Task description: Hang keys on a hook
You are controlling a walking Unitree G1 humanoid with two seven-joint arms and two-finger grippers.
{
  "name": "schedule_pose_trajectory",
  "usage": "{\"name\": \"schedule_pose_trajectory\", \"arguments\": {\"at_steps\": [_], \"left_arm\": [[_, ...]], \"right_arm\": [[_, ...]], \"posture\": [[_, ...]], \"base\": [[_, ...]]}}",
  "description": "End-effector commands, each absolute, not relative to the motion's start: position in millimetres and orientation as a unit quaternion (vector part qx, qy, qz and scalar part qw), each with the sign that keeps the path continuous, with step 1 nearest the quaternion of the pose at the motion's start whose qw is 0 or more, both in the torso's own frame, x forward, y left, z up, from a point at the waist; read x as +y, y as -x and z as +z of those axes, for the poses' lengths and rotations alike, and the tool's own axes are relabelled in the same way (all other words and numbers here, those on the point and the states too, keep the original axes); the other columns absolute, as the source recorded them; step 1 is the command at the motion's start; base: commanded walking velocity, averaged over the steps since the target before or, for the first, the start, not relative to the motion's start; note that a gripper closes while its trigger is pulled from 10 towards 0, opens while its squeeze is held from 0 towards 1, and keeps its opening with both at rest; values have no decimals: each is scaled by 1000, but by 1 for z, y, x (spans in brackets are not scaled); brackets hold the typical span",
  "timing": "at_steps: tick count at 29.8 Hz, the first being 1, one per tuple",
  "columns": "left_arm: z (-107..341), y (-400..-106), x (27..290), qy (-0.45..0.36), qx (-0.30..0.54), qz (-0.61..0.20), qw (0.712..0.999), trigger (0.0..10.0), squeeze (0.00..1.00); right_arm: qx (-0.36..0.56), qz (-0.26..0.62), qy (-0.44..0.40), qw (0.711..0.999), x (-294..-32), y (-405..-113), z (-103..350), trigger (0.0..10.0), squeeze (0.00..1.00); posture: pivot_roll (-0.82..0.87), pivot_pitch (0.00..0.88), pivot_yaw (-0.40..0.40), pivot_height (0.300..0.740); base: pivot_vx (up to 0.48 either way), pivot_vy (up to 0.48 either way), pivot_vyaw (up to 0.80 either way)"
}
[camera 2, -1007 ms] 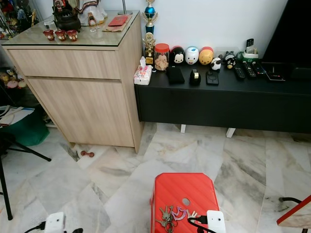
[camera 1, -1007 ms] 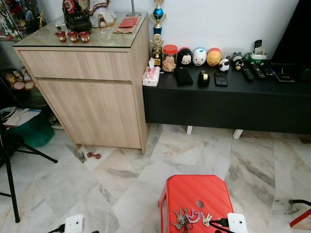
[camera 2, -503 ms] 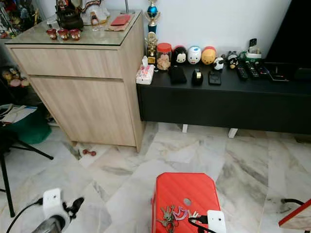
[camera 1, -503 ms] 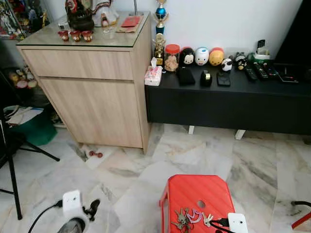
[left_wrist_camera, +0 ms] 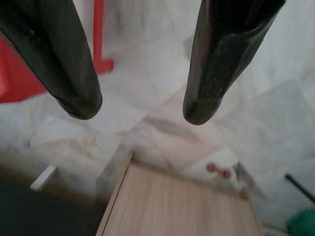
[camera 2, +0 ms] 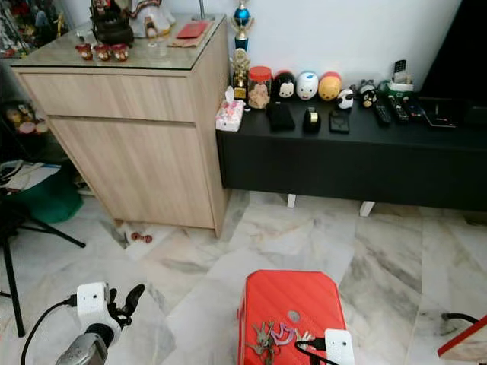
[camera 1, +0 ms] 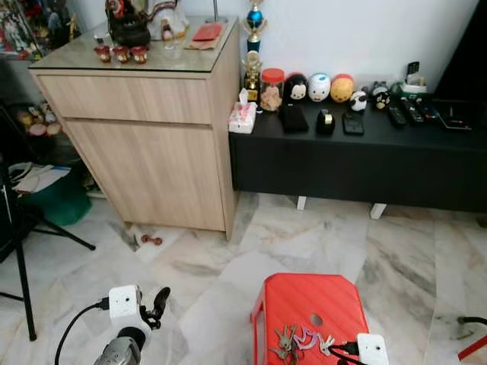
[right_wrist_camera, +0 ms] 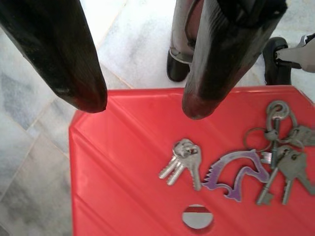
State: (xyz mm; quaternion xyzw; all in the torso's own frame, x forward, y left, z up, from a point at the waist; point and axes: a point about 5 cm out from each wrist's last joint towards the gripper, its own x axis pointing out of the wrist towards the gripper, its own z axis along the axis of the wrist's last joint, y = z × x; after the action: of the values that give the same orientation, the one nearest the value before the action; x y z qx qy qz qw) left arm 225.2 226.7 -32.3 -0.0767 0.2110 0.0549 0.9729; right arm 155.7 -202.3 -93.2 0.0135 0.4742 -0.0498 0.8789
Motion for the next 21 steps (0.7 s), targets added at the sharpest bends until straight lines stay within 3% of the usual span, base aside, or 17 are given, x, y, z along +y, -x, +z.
{"name": "schedule_pose_trajectory", "arguments": {"at_steps": [1,10,21], "left_arm": [[-43,-215,231,88,255,77,960,10000,0],[-68,-178,248,77,361,140,919,10000,0],[-73,-178,237,74,384,126,912,10000,0]], "right_arm": [[474,-48,-10,879,-203,-156,-93,10000,0],[476,-47,-9,878,-202,-157,-93,10000,0],[476,-47,-7,878,-203,-158,-92,10000,0]], "posture": [[-18,0,2,740],[-20,0,1,740],[-14,0,-4,740]], "base": [[0,0,0],[0,0,0],[0,0,0]]}}
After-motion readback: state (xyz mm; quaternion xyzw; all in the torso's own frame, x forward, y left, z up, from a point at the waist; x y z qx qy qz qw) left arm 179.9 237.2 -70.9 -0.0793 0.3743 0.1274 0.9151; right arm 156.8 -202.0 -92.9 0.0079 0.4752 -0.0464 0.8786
